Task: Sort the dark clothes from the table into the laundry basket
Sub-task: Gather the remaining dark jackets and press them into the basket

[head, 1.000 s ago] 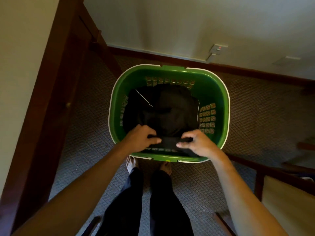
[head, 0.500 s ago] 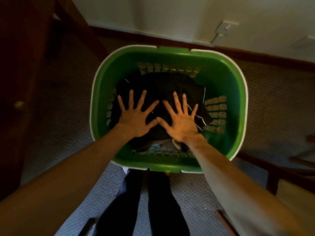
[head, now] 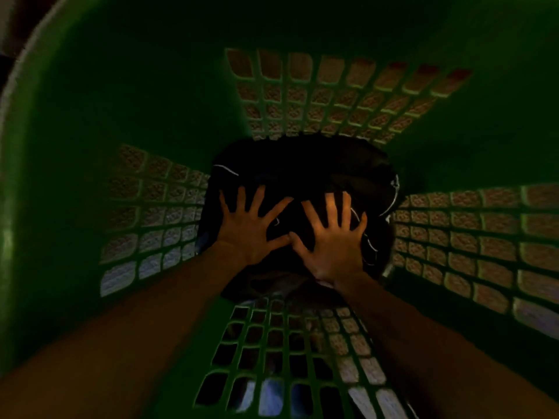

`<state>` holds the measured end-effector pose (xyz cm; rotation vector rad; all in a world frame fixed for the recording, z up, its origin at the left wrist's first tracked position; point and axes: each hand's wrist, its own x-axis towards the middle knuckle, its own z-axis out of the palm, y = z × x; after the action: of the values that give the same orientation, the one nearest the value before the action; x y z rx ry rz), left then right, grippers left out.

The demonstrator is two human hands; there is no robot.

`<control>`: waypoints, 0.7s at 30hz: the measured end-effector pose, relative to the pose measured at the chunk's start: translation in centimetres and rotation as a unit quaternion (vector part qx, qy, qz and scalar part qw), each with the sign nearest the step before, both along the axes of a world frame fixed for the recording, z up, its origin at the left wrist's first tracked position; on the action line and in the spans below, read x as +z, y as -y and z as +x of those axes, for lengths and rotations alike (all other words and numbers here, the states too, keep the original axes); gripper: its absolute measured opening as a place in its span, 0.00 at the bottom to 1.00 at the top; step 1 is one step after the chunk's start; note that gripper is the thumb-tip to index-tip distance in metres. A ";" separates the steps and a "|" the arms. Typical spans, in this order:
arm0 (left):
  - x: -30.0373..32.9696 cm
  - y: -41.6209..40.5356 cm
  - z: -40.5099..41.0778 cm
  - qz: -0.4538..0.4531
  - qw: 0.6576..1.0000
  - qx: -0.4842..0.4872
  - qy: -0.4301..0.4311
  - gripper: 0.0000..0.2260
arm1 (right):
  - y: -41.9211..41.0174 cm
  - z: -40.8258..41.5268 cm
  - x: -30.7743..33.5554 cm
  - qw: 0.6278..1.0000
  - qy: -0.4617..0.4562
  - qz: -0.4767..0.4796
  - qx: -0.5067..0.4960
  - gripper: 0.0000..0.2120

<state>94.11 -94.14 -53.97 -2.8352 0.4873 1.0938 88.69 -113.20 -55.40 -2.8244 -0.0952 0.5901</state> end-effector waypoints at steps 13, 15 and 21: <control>14.3 -0.9 0.8 -0.041 0.995 -0.062 0.059 0.63 | 2.1 6.2 15.2 0.992 -0.022 0.016 0.123 0.54; 11.2 -1.7 1.1 -0.035 0.997 -0.070 -0.012 0.67 | 4.1 6.7 12.4 0.979 -0.126 0.029 0.157 0.61; 1.2 -1.0 2.5 -0.048 0.997 -0.027 -0.046 0.68 | 5.0 7.2 2.8 0.984 -0.126 0.080 0.101 0.65</control>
<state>96.57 -93.16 -52.73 -2.8440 0.6344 1.2263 95.92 -118.15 -52.57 -2.5780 -0.3679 0.9337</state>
